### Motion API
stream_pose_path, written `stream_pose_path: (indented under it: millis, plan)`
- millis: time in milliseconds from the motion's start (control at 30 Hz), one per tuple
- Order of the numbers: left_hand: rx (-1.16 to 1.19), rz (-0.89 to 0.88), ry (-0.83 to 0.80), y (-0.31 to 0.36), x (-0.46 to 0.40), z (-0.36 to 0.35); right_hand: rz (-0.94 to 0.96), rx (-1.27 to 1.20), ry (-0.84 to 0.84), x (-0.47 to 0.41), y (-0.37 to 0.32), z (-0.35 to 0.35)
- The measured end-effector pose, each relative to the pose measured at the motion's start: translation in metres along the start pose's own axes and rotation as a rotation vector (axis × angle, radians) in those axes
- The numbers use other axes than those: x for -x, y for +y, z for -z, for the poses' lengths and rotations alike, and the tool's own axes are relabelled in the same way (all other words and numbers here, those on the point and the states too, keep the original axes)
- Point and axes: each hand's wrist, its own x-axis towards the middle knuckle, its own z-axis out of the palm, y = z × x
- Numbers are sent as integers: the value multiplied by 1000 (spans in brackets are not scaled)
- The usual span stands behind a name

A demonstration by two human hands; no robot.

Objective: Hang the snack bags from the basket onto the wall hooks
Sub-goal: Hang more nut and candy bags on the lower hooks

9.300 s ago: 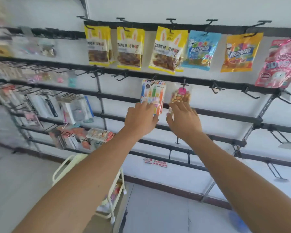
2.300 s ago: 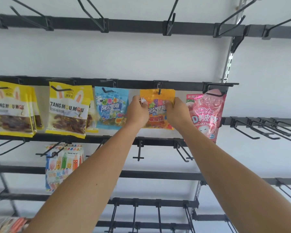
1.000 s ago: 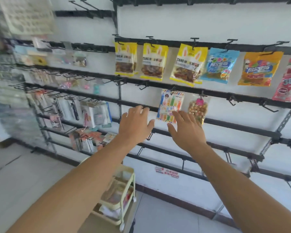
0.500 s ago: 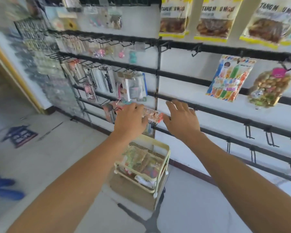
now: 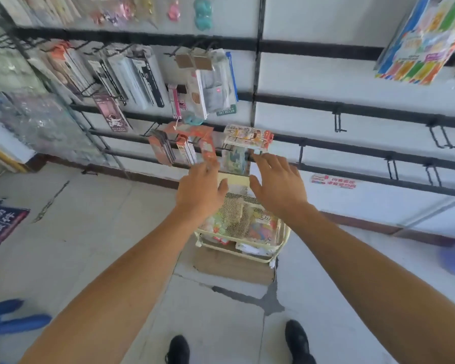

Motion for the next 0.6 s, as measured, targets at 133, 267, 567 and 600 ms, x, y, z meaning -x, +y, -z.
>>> stream_pose_path:
  millis: [133,267,567,600]
  plan:
    - [72,-87,-35,-44,9,-29,-157,-45,-48,17,-42,-50]
    - [99,-156,-59,-75,28,-59,-194,-42,-70,37,-65,-83]
    - [200,-125,7,-86,64,-143,-113,-66,63,62,-54,-159]
    - [226,-110,38,-88,65,-156,-84,-71,111,63,-54,-174]
